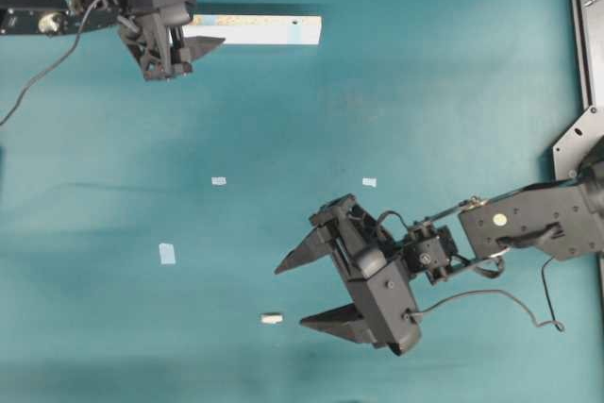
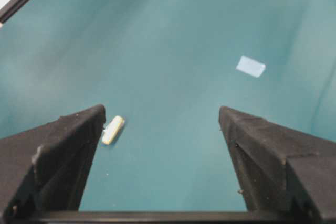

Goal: Move the wooden board into place and insert the rod into its hole.
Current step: 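Lower the left gripper onto the white board strip and close on it, then lift the board with the left gripper and swing it toward center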

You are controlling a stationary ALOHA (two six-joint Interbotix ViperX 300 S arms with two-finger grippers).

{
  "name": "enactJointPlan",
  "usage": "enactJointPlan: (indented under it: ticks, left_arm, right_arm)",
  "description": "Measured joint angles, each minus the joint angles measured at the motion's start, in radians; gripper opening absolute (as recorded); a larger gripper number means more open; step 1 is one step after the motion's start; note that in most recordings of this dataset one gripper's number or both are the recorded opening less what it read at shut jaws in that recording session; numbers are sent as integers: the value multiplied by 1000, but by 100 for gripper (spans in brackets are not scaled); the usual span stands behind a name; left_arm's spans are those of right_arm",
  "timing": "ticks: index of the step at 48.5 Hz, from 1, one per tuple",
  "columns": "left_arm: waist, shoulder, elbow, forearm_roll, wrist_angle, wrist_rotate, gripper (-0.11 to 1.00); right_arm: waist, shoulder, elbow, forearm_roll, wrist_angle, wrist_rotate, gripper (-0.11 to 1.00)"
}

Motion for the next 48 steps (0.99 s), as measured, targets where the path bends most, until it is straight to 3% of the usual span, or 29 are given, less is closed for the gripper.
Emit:
enactJointPlan:
  ticks: [27,48]
  left_arm:
    - [57,166,-5,0,-12,57,91]
    - [57,279,-66,0,-46,57,90]
  right_arm:
    - [2,-78,-21,0,83,2,96]
    - [5,-101,-32,2,163,2,96]
